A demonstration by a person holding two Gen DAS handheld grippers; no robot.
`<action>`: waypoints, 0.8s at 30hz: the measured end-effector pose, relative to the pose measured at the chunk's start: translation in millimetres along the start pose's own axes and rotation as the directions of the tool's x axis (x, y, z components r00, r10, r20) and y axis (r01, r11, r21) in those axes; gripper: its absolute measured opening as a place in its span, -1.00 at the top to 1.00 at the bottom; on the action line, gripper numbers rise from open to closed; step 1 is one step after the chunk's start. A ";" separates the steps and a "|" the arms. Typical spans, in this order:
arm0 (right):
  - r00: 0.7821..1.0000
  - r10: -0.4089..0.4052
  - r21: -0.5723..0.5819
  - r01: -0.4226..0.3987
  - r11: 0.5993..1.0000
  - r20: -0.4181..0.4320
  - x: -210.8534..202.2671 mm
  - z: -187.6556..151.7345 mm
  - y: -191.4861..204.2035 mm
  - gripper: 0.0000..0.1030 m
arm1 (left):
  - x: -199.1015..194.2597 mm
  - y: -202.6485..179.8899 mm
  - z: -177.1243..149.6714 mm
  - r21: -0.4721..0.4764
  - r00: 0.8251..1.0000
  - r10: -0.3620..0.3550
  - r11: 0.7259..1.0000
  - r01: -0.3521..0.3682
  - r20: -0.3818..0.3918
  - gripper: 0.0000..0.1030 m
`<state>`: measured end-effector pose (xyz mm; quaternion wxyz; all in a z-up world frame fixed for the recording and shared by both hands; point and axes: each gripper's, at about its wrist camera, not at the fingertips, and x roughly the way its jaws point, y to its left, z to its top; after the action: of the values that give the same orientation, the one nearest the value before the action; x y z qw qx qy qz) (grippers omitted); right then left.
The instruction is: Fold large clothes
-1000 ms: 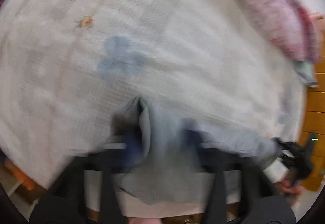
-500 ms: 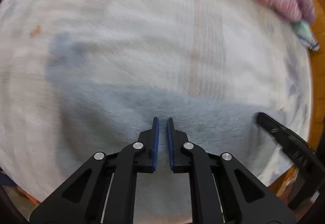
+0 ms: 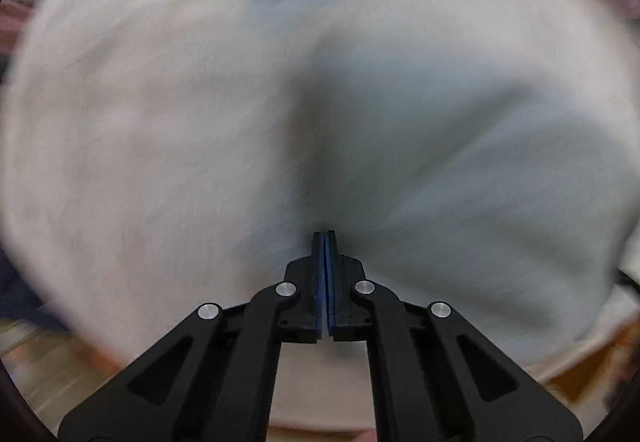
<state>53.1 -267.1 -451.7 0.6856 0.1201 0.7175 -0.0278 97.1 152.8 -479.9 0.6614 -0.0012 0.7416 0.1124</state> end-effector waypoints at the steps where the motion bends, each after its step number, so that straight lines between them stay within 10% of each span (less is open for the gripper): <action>1: 0.999 -0.045 -0.021 0.045 0.999 -0.020 1.6 -7.4 1.5 1.00 | 10.5 8.9 -11.4 -0.016 0.999 0.008 1.000 -0.009 -0.044 0.94; 4: 0.995 -0.084 0.009 0.084 0.996 -0.045 -12.2 -23.6 9.8 0.95 | 17.4 41.2 -46.5 -0.122 0.988 -0.073 0.991 0.056 -0.139 0.93; 7: 0.998 0.023 0.000 -0.023 1.000 0.058 -47.2 -33.2 35.8 0.88 | -17.9 38.8 -63.5 -0.105 0.987 -0.153 0.984 0.147 -0.052 0.93; 13: 0.982 0.191 -0.135 -0.190 0.973 -0.002 -27.8 -31.7 112.2 0.88 | -46.6 -33.9 -36.8 0.027 0.923 -0.379 0.925 0.378 0.067 0.92; 16: 0.990 0.120 -0.164 -0.131 0.978 -0.073 11.3 -47.7 113.8 0.97 | 6.0 -58.4 -41.3 0.014 0.946 -0.312 0.949 0.314 -0.082 0.98; 24: 0.978 0.165 -0.012 -0.168 0.986 -0.124 -15.4 -73.9 36.4 0.88 | -8.2 -22.8 -73.3 -0.038 0.931 -0.349 0.937 0.347 -0.110 0.96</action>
<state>-11.0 -218.7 -427.6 0.6413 0.1735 0.7461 0.0450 29.7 117.0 -468.3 0.6270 -0.1448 0.7654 -0.0002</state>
